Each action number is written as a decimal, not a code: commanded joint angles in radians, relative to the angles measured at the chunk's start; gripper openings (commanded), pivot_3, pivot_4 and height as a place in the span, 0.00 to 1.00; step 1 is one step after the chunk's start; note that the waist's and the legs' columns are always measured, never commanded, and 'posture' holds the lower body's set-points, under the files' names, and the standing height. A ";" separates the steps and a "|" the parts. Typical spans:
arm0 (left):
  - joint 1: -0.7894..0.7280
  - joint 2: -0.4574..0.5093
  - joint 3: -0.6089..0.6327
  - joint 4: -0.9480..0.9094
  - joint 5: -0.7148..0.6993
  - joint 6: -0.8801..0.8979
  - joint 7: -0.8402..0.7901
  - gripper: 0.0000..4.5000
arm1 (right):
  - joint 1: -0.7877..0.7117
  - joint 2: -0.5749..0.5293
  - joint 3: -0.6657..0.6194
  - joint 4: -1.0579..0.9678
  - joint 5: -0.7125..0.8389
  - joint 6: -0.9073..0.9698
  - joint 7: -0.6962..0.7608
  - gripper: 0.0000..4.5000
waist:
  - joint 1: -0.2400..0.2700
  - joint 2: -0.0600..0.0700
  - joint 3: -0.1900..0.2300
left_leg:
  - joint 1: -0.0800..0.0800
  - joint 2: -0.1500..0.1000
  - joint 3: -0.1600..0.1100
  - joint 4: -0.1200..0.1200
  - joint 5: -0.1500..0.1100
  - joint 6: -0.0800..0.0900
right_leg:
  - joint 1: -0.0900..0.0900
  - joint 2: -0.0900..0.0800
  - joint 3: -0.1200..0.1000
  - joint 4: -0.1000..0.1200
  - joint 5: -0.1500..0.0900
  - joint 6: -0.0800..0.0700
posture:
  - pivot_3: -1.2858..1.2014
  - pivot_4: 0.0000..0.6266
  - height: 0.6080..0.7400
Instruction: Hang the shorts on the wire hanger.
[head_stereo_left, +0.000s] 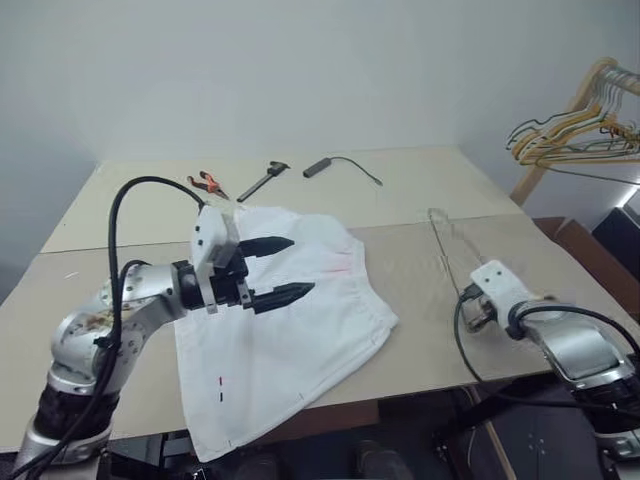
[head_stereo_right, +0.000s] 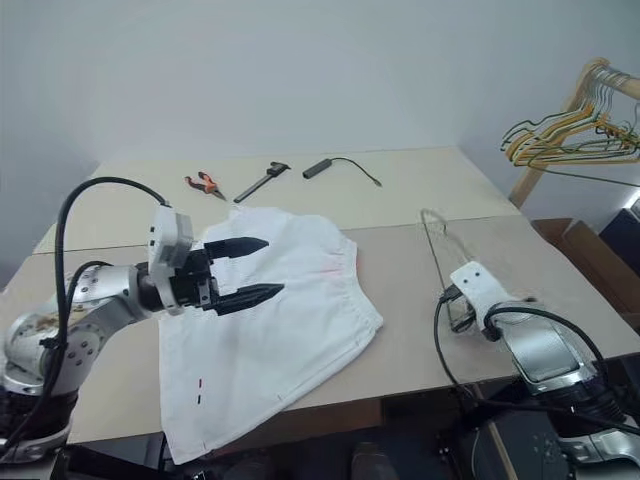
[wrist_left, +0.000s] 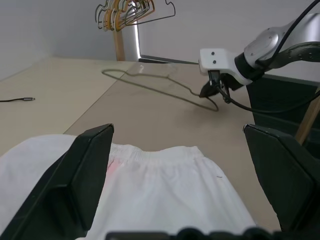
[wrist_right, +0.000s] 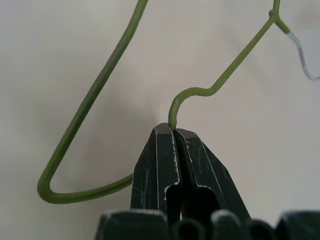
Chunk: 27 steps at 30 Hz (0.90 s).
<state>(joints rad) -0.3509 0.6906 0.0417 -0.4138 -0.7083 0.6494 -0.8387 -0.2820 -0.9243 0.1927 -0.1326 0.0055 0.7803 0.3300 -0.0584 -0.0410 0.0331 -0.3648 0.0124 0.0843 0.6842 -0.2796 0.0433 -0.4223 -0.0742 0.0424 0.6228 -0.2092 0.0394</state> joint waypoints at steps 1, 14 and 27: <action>-0.073 -0.018 0.006 0.040 0.008 -0.018 -0.005 1.00 | 0.011 -0.123 0.040 0.049 -0.246 -0.563 -0.102 0.02 | -0.005 0.000 0.000 | 0.000 0.000 0.000 0.000 0.000 0.000 | 0.000 0.000 0.000 0.000 -0.001 0.001 | 0.49 0.01 1.00; -0.365 0.039 -0.099 0.296 0.045 0.161 -0.143 1.00 | -0.330 -0.196 0.185 0.468 -0.869 -1.503 -0.556 0.02 | -0.060 0.001 0.000 | 0.000 0.000 0.001 0.000 0.000 0.000 | -0.001 -0.002 0.003 0.000 0.001 -0.001 | 0.48 0.00 1.00; -0.428 -0.004 -0.271 0.374 0.193 0.144 -0.274 0.91 | -0.450 -0.107 0.152 0.502 -0.981 -1.583 -0.633 0.00 | -0.072 0.001 0.000 | -0.001 0.000 0.000 0.000 0.000 0.001 | -0.001 -0.002 0.004 0.000 0.001 -0.001 | 0.47 0.00 1.00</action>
<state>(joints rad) -0.7549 0.6855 -0.2216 -0.0224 -0.5298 0.8076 -1.0971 -0.6979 -1.0285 0.3826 0.3764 -0.9801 -0.7960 -0.2854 -0.1304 -0.0401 0.0334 -0.3663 0.0128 0.0845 0.6844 -0.2800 0.0444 -0.4233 -0.0766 0.0461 0.6224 -0.2079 0.0388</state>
